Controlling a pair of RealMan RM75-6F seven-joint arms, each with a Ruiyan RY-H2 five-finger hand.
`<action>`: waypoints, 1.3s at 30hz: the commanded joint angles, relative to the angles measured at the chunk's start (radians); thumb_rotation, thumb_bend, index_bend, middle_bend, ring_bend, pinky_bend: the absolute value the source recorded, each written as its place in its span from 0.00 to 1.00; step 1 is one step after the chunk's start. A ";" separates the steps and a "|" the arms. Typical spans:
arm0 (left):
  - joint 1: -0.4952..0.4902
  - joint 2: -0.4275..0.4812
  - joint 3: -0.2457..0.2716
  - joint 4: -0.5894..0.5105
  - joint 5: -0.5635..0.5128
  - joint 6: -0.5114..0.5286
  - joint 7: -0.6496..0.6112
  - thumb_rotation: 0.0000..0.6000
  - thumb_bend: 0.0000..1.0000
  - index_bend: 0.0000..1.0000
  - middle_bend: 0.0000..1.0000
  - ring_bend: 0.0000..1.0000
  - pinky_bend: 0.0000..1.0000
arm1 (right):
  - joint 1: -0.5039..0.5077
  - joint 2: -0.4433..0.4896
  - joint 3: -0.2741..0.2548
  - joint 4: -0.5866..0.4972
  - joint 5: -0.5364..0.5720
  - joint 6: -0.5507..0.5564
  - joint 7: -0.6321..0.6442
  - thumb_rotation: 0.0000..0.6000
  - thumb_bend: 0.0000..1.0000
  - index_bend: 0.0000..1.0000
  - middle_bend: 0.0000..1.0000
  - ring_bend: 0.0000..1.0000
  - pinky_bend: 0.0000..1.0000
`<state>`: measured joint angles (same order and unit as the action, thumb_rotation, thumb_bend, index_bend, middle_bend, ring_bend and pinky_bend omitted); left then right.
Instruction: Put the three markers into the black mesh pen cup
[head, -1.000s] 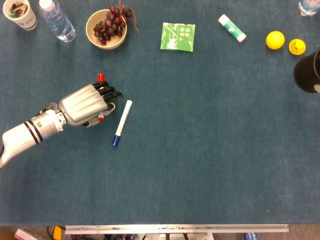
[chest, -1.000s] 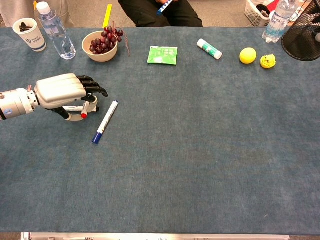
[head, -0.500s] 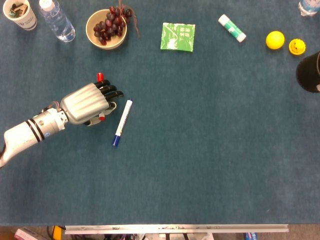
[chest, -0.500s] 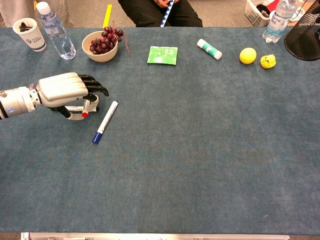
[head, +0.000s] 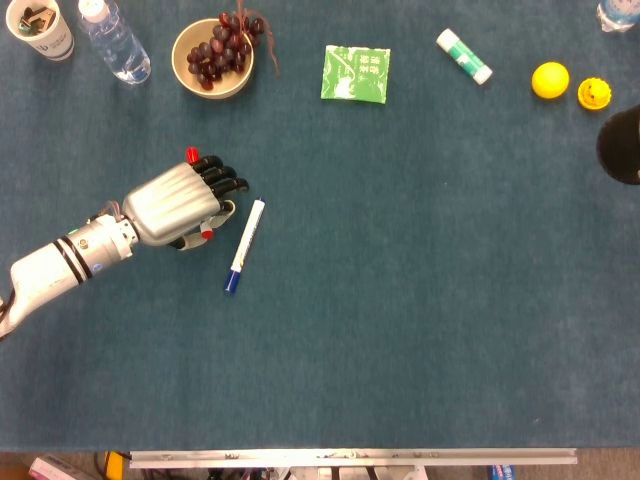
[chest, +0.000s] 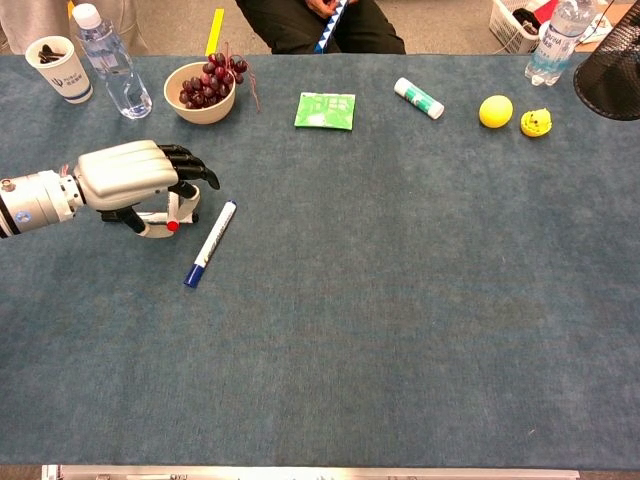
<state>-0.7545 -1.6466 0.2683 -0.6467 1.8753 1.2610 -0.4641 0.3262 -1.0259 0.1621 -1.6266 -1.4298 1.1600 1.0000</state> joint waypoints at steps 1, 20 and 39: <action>0.000 0.018 -0.009 -0.032 -0.013 -0.001 -0.011 1.00 0.24 0.59 0.23 0.19 0.21 | 0.002 -0.001 -0.001 0.001 -0.001 -0.002 -0.002 1.00 0.36 0.51 0.45 0.34 0.29; -0.018 0.189 -0.090 -0.368 -0.102 -0.018 -0.062 1.00 0.24 0.60 0.27 0.19 0.24 | 0.037 -0.016 -0.006 -0.012 -0.020 -0.039 -0.053 1.00 0.36 0.52 0.45 0.34 0.29; -0.013 0.368 -0.182 -0.618 -0.197 -0.044 -0.111 1.00 0.24 0.60 0.28 0.19 0.25 | 0.182 -0.179 0.003 0.040 -0.035 -0.174 -0.115 1.00 0.36 0.52 0.45 0.34 0.29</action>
<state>-0.7697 -1.3044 0.0999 -1.2335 1.6938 1.2181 -0.5575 0.4880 -1.1807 0.1600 -1.6005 -1.4667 1.0031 0.8976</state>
